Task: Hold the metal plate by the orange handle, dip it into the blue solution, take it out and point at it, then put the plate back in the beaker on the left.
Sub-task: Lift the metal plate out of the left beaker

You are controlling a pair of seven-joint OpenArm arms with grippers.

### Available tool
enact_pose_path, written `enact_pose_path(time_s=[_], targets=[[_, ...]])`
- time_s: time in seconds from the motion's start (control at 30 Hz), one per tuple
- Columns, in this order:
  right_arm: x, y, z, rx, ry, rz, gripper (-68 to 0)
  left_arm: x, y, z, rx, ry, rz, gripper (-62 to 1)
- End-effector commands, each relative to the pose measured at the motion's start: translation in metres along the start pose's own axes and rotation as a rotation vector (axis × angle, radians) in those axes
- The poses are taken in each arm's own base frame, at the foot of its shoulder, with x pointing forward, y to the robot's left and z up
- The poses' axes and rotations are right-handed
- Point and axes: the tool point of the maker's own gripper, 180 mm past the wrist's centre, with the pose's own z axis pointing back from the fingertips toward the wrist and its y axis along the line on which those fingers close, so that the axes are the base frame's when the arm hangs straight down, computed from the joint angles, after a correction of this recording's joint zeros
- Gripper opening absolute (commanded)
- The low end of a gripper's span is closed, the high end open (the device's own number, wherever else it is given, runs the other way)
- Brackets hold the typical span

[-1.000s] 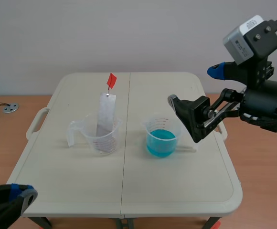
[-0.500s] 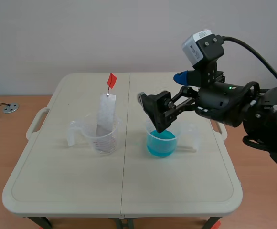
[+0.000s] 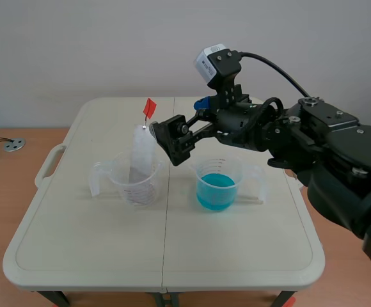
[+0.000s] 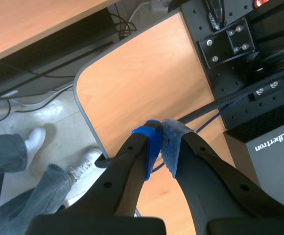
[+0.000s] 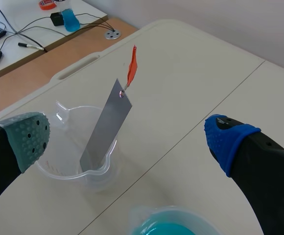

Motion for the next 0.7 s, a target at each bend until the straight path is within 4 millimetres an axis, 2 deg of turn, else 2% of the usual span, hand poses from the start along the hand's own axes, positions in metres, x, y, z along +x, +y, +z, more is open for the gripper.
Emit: enact_pose_path(time_s=[0.0, 0.2, 0.3, 0.53, 0.67], targets=[[0.020, -0.002, -0.006, 0.009, -0.050, 0.014, -1.2, 0.003, -0.004, 0.000, -0.007, -0.023, 0.016, -59.4], [0.021, -0.001, -0.028, 0.029, -0.037, -0.006, -1.2, -0.008, -0.001, 0.002, 0.001, 0.001, 0.025, -59.4], [0.027, 0.001, -0.039, 0.041, -0.042, -0.014, -1.2, -0.010, 0.000, 0.001, 0.005, 0.007, 0.026, -59.4], [0.041, 0.006, -0.059, 0.065, -0.040, -0.028, -1.2, -0.007, 0.003, -0.003, 0.004, 0.009, 0.022, -59.4], [0.040, 0.006, -0.068, 0.068, -0.015, -0.040, -1.2, -0.006, 0.003, -0.005, 0.000, 0.014, 0.020, -59.4]])
